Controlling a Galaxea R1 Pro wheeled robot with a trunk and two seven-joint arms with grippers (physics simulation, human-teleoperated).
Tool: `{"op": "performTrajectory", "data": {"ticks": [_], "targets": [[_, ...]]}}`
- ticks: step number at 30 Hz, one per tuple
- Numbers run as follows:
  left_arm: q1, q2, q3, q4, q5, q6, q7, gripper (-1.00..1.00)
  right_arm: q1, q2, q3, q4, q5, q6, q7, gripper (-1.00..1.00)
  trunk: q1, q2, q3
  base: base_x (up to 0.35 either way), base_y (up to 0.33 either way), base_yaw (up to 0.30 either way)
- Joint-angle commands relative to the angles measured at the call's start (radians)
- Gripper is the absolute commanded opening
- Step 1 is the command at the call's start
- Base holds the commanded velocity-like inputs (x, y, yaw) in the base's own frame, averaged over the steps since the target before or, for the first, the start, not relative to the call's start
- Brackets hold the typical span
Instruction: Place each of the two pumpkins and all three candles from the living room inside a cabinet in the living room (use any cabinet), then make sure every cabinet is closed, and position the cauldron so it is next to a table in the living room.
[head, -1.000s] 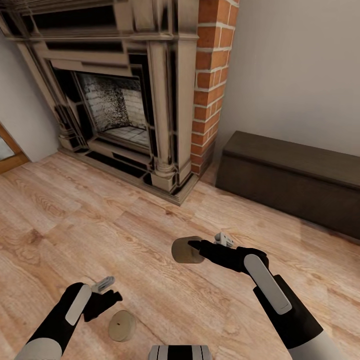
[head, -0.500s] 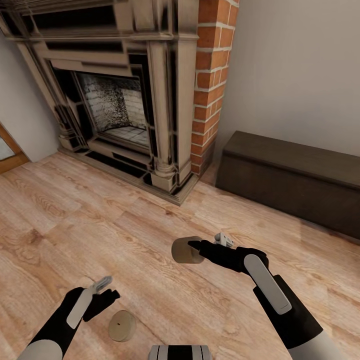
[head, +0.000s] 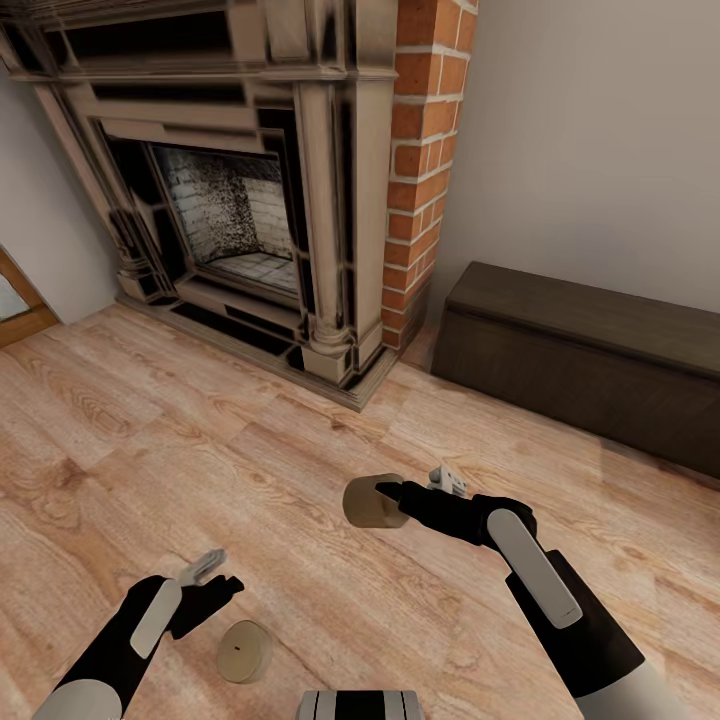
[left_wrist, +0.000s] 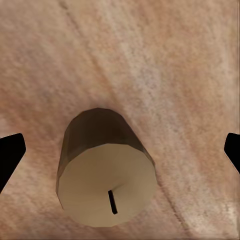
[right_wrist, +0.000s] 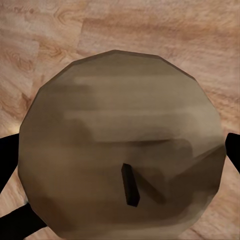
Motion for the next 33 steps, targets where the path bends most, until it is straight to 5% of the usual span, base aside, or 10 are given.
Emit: {"op": "performTrajectory", "data": {"ticks": [1, 11, 22, 31, 33], "targets": [[-0.003, 0.0, 0.002, -0.003, 0.011, 0.018, 0.012, 1.0, -0.001, -0.001, 0.002, -0.001, -0.012, -0.001, -0.012, -1.0, 0.0, 0.0, -0.001, 0.0, 0.0, 0.0], [-0.026, 0.033, 0.007, 0.006, 0.024, 0.107, 0.02, 1.0, -0.001, -0.006, 0.002, -0.002, -0.012, -0.001, -0.012, -1.0, 0.0, 0.0, -0.001, 0.0, 0.0, 0.0], [-0.026, 0.037, 0.007, 0.006, 0.021, 0.151, 0.02, 1.0, -0.001, -0.005, 0.002, -0.002, -0.012, -0.001, -0.012, -1.0, 0.0, 0.0, -0.001, 0.0, 0.0, 0.0], [-0.026, 0.036, 0.007, 0.006, 0.025, 0.152, 0.009, 1.0, -0.001, -0.007, 0.002, -0.004, -0.022, 0.002, -0.002, -1.0, 0.004, -0.002, -0.036, 0.0, 0.0, 0.0], [-0.026, 0.034, 0.007, 0.006, 0.026, 0.152, 0.006, 1.0, -0.001, -0.008, 0.003, -0.008, -0.023, 0.003, 0.044, -1.0, 0.005, -0.003, -0.043, 0.0, 0.0, 0.0]]}}
